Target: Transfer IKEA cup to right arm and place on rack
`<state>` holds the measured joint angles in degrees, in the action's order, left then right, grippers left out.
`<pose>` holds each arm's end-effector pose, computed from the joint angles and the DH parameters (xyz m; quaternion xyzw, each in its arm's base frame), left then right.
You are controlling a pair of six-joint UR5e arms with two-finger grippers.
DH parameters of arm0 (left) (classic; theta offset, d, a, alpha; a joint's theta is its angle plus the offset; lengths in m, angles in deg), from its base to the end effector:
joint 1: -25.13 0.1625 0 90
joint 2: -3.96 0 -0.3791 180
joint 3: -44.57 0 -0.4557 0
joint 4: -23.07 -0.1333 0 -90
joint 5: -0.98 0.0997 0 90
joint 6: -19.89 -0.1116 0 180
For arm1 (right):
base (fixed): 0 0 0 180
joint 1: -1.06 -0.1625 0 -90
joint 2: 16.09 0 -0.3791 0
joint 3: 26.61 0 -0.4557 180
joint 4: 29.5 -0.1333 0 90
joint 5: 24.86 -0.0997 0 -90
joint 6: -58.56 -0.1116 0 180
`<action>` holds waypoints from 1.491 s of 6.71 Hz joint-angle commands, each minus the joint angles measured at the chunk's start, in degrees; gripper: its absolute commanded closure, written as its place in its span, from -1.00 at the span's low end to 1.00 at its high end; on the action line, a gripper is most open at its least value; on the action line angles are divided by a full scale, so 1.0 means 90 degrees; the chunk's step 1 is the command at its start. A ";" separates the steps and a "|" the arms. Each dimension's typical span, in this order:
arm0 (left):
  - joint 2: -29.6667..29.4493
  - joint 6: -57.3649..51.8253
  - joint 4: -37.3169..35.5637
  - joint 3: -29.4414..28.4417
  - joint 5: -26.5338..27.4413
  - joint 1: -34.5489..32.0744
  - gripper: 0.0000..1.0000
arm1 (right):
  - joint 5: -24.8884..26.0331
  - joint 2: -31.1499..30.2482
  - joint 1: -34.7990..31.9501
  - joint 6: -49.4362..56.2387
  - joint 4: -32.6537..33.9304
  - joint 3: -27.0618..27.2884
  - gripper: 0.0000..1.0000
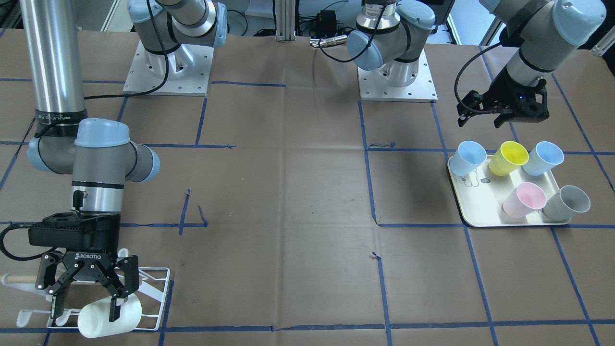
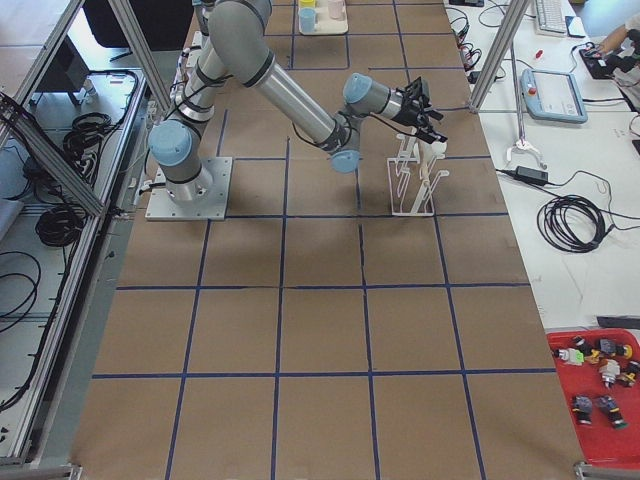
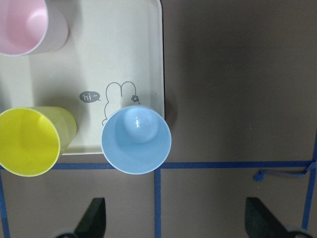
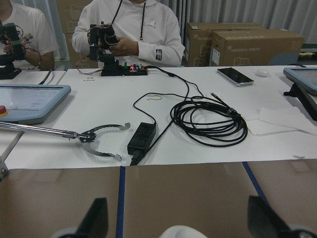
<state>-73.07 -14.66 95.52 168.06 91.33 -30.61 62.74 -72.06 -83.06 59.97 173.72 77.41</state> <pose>0.1355 -0.4346 0.2556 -0.0026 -0.9997 -0.0231 0.0121 0.0696 -0.6705 0.1814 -0.0216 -0.8422 0.5385 0.0166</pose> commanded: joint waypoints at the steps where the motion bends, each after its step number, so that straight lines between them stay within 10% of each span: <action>1: -0.0355 -0.0019 -0.0800 0.0389 -0.0117 -0.0095 -0.97 | -0.0007 -0.0012 0.0000 0.0009 -0.0001 -0.0005 -1.00; 8: -0.1401 -0.0087 -0.1742 0.0713 0.0411 -0.0076 -0.88 | -0.0094 -0.1172 -0.0087 -0.0049 -0.0840 0.0072 -1.00; 10: -0.1421 -0.0087 -0.1752 0.0693 0.0391 -0.0086 -0.13 | -0.0114 -0.1727 -0.0477 -0.1536 -0.0841 0.0451 -1.00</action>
<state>-85.65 -15.41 79.79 174.39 94.87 -31.36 61.82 -84.39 -85.51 53.38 166.31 79.41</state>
